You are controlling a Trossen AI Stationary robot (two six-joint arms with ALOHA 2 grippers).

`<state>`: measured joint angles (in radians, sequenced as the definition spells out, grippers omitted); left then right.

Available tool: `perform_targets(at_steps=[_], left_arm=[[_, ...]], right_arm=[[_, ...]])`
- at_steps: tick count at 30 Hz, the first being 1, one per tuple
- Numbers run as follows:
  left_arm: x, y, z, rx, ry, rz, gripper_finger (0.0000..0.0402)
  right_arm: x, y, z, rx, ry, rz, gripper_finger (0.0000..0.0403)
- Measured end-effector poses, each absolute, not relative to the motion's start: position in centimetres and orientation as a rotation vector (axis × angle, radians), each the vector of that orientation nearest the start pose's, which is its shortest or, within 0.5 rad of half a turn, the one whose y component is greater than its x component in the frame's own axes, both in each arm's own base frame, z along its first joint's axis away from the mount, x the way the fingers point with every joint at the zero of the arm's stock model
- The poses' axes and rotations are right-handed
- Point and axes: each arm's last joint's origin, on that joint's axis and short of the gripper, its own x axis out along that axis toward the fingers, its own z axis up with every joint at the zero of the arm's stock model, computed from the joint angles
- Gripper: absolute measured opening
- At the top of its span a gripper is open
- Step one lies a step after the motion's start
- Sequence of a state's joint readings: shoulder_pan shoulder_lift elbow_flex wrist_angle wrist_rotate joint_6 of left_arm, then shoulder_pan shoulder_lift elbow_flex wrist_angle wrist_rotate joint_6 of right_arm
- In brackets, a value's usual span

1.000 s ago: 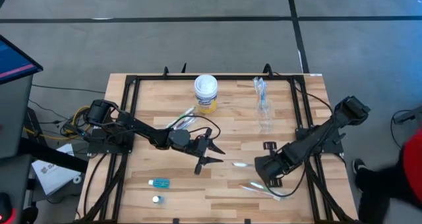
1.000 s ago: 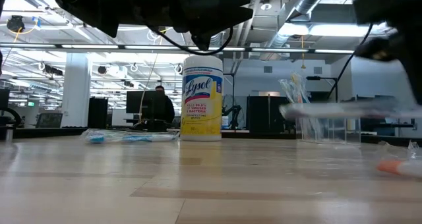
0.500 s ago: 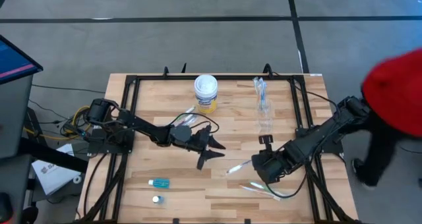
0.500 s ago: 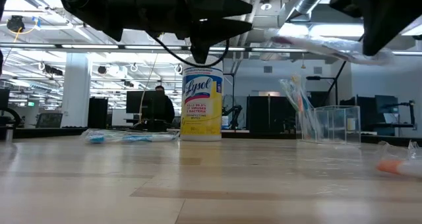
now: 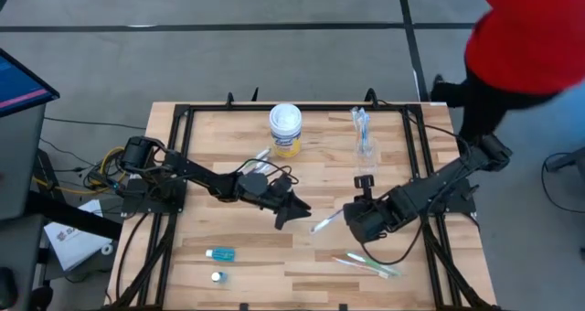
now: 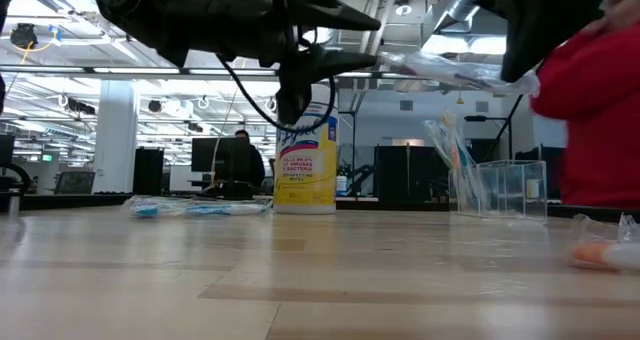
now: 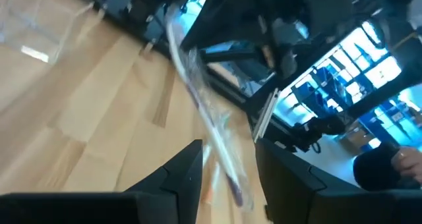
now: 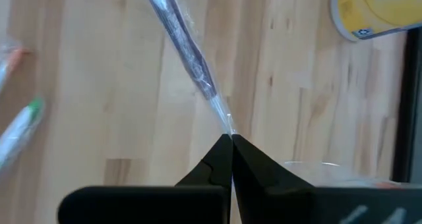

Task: Pick & Place toothbrushing station
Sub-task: Put the bottom purple toothbrush into the transparent organizer

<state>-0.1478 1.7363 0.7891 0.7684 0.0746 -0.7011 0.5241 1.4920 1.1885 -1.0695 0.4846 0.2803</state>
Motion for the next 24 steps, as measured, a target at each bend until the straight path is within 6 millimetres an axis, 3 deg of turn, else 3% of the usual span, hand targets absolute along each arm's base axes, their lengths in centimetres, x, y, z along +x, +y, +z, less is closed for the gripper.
perform_targets(at_steps=[17,24], left_arm=[[34.7,-5.3,17.3,-0.853,0.318,-0.045,0.0136],[37.1,-5.7,16.8,-0.905,0.346,-0.096,0.0136]], right_arm=[[24.6,11.4,26.0,-0.46,1.155,-0.171,0.0],[24.8,11.3,26.0,-0.456,1.148,-0.176,0.0]])
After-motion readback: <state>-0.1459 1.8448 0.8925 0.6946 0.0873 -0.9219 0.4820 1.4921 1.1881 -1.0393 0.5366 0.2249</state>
